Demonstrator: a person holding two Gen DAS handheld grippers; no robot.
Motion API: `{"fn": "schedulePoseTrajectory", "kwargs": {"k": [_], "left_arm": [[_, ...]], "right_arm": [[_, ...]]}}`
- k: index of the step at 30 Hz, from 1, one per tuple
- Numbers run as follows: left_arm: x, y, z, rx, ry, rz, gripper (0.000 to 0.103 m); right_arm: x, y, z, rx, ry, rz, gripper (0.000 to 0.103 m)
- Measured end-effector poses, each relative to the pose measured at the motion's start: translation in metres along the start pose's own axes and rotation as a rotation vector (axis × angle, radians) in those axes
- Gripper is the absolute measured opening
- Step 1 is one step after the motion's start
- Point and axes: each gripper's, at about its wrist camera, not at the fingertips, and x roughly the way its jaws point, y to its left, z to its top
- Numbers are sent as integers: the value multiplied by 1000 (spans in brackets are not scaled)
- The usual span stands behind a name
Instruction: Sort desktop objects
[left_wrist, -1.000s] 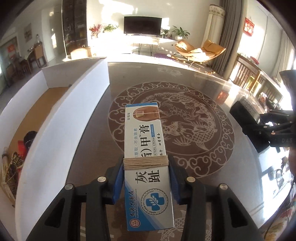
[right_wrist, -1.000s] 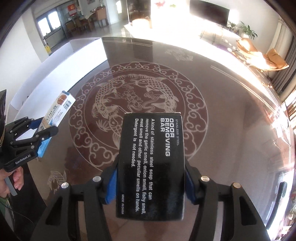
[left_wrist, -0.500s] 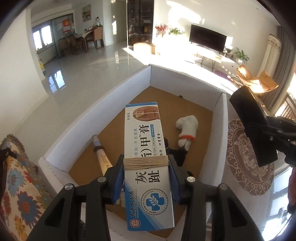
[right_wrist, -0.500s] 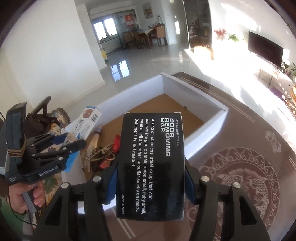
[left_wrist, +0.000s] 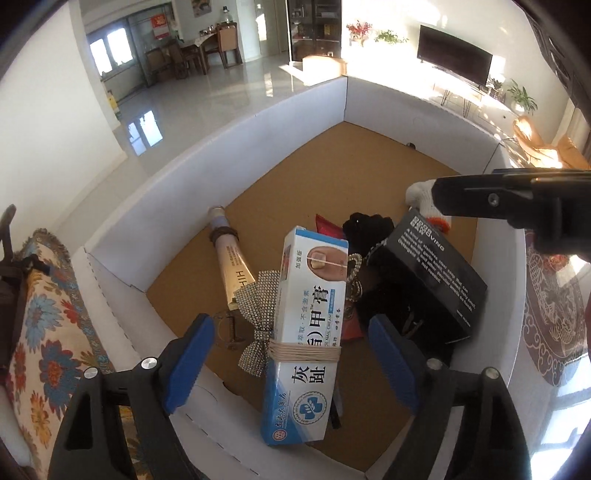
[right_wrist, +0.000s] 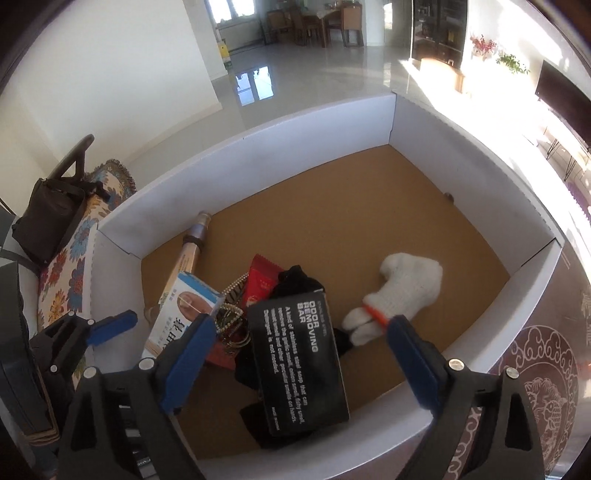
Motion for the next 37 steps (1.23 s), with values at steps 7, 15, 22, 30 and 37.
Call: {"fn": "schedulePoseTrajectory", "kwargs": {"k": [7, 15, 22, 30, 37], "left_arm": [[-34, -1, 5, -132, -130, 12, 87], [-63, -14, -8, -85, -161, 96, 87], [-70, -12, -10, -118, -185, 116, 87], [-62, 13, -13, -298, -151, 2, 103], [-58, 17, -21, -355, -165, 30, 103]], "right_arm": [[-51, -30, -2, 10, -48, -64, 102], [-58, -40, -21, 1, -37, -87, 102], [-56, -39, -24, 2, -50, -73, 102], [-45, -39, -31, 17, -45, -57, 102], [-32, -38, -36, 17, -24, -59, 102]]}}
